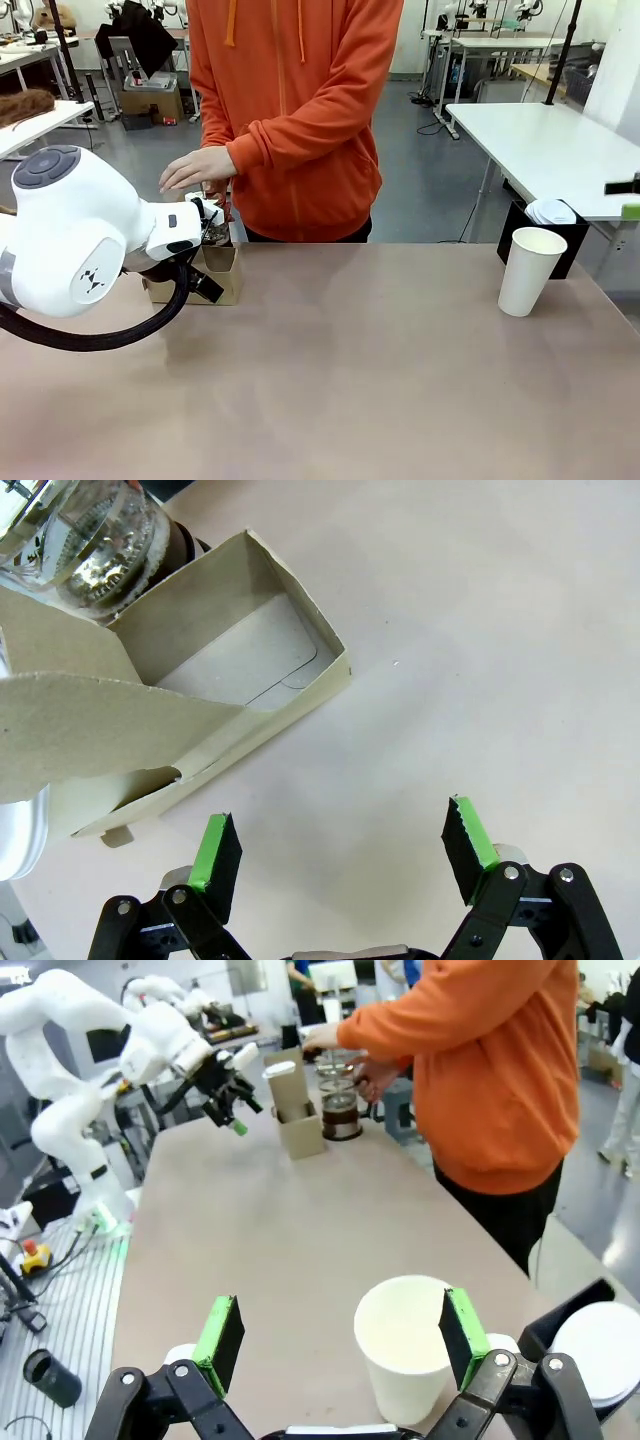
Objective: Pour a drink into a cup and package it in a carrier.
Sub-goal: Pick up the 600 ml Paper Cup and place it in the middle top area of the table.
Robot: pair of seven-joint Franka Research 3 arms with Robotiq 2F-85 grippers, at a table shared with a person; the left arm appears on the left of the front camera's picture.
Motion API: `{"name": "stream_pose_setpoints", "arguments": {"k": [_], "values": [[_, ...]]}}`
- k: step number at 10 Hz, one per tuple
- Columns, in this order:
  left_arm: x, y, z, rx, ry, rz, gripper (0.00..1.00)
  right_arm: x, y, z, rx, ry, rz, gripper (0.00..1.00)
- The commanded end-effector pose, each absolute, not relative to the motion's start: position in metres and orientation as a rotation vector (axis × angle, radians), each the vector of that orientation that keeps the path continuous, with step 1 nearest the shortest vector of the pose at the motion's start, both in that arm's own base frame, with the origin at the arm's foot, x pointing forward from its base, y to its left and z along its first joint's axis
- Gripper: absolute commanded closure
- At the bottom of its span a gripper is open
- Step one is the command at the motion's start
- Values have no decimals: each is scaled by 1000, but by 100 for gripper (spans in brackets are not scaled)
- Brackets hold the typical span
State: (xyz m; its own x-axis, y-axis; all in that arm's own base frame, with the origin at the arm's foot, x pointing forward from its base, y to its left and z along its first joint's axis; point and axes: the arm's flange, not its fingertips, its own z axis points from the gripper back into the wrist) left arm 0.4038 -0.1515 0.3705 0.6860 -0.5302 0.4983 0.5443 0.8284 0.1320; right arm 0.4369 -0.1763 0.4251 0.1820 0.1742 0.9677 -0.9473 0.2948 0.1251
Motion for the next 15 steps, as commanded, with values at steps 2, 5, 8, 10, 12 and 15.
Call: {"name": "stream_pose_setpoints", "arguments": {"k": [2, 5, 8, 10, 12, 15], "values": [[404, -151, 371, -28, -550, -602, 0, 450, -174, 407, 921, -1132, 981, 0], [404, -151, 371, -28, -550, -602, 0, 447, -174, 395, 941, -1094, 966, 0], [404, -151, 371, -28, -550, -602, 0, 450, -175, 397, 938, -1120, 950, 0], [404, -151, 371, -28, -550, -602, 0, 451, -171, 359, 933, -1322, 904, 0], [404, -151, 371, -28, -550, -602, 0, 445, -176, 327, 955, -1425, 905, 0], [404, -151, 371, -28, -550, -602, 0, 443, -183, 289, 964, -1434, 921, 0]]}}
